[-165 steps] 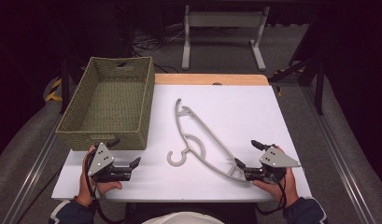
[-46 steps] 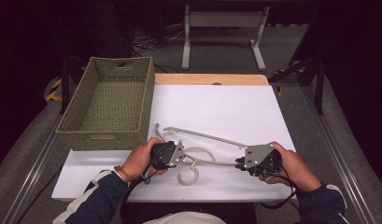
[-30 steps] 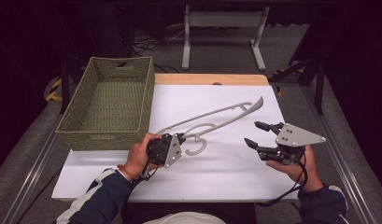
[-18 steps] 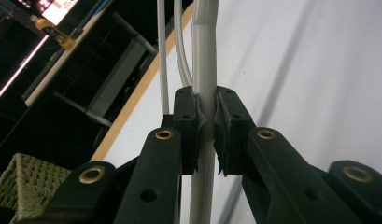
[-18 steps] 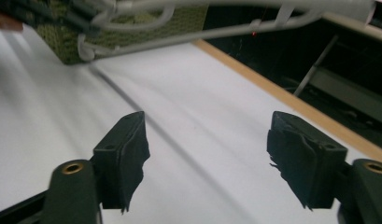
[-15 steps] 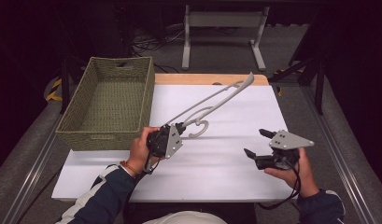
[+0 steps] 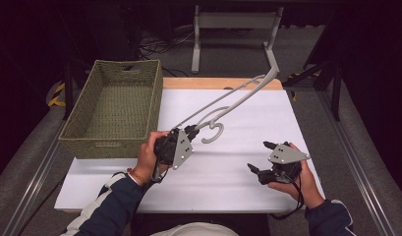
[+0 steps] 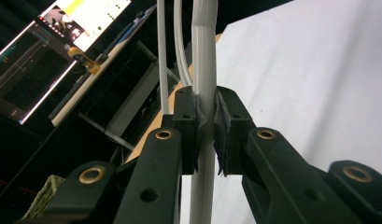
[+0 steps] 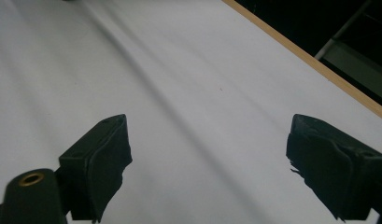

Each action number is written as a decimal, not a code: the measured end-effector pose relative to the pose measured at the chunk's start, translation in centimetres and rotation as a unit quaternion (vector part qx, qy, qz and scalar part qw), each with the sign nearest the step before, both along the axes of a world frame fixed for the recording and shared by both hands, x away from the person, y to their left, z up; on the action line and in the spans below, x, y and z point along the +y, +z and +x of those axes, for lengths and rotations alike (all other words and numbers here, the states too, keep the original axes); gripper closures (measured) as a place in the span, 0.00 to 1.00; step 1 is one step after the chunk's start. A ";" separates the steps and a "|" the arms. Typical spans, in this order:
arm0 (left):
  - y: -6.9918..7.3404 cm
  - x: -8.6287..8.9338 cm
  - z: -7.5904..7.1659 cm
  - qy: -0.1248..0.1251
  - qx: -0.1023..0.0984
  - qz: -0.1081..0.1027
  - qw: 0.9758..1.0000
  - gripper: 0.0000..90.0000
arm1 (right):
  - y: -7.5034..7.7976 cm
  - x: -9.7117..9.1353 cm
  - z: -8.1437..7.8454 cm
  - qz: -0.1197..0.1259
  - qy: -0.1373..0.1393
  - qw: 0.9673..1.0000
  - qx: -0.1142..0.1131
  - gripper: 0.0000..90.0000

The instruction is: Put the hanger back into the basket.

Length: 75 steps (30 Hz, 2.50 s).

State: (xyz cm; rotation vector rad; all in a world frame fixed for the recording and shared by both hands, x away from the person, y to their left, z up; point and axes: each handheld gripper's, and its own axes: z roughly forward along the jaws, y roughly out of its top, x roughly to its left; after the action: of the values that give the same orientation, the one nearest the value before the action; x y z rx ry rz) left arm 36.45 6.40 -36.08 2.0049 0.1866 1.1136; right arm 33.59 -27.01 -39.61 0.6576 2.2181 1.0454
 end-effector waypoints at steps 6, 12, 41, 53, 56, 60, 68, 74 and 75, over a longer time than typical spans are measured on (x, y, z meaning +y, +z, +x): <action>1.2 -0.5 0.4 -0.002 -0.008 -0.014 1.000 0.90 | -0.1 0.0 0.1 0.004 -0.004 1.000 0.001 0.15; 2.5 -1.2 1.2 0.004 -0.029 -0.008 1.000 0.90 | -0.1 -0.2 0.2 0.009 -0.005 1.000 0.000 0.15; 6.8 6.8 2.7 0.104 -0.037 -0.047 0.993 0.89 | -0.4 0.1 0.3 0.002 0.001 1.000 0.008 0.15; 3.9 12.3 4.0 0.160 -0.003 -0.040 0.986 0.89 | -0.7 0.5 0.4 -0.004 0.010 1.000 0.017 0.15; 3.5 12.9 4.2 0.165 0.004 -0.040 0.985 0.89 | -0.8 0.6 0.4 -0.005 0.011 1.000 0.016 0.15; 2.6 13.9 4.7 0.179 0.015 -0.043 0.983 0.89 | -0.9 0.7 0.4 -0.008 0.011 1.000 0.018 0.15; 1.1 15.6 5.5 0.209 0.039 -0.035 0.977 0.89 | -1.0 0.7 0.4 -0.010 0.012 1.000 0.021 0.15; 0.4 16.5 5.9 0.225 0.051 -0.031 0.972 0.89 | -1.1 0.8 0.4 -0.013 0.013 1.000 0.023 0.15; 0.3 16.7 5.9 0.229 0.053 -0.031 0.972 0.89 | -1.1 0.8 0.5 -0.014 0.013 1.000 0.023 0.15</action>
State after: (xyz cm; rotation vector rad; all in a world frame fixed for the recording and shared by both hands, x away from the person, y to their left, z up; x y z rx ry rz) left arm 42.32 23.10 -35.79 2.0192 0.7603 1.2602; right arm 34.05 -26.21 -40.74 0.6468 2.2823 1.0198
